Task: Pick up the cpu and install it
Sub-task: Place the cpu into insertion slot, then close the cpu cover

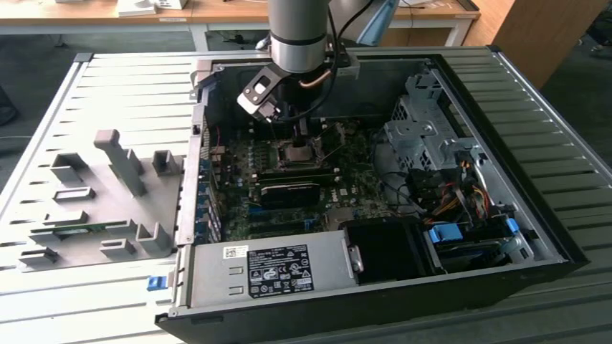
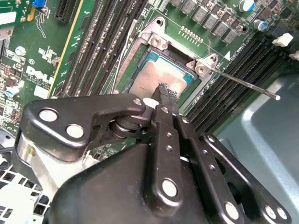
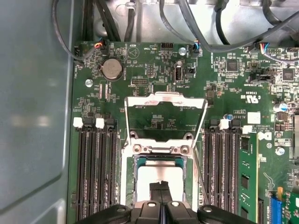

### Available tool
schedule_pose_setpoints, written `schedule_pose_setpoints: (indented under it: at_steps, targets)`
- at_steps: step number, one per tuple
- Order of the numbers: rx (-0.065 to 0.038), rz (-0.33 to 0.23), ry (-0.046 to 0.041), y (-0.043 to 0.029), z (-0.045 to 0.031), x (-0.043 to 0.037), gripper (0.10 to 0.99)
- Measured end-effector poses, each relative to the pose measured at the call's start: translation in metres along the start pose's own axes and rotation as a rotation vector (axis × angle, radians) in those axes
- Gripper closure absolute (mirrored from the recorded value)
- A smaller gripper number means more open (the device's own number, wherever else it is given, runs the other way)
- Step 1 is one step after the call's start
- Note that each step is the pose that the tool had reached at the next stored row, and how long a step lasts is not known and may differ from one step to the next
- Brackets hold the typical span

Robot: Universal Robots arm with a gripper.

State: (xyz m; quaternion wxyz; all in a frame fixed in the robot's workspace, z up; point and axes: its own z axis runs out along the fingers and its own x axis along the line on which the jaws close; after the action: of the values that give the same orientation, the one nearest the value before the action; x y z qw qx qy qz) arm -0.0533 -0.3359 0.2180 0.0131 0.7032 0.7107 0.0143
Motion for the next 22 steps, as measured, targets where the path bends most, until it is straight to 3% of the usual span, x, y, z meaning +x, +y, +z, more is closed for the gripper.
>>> schedule_pose_setpoints:
  at_steps: [15,22]
  targets:
    - [0.004,0.0,0.0001,0.001,-0.0149,0.0,0.98]
    - [0.011,0.0,0.0002,0.0018,-0.0327,0.0,0.98]
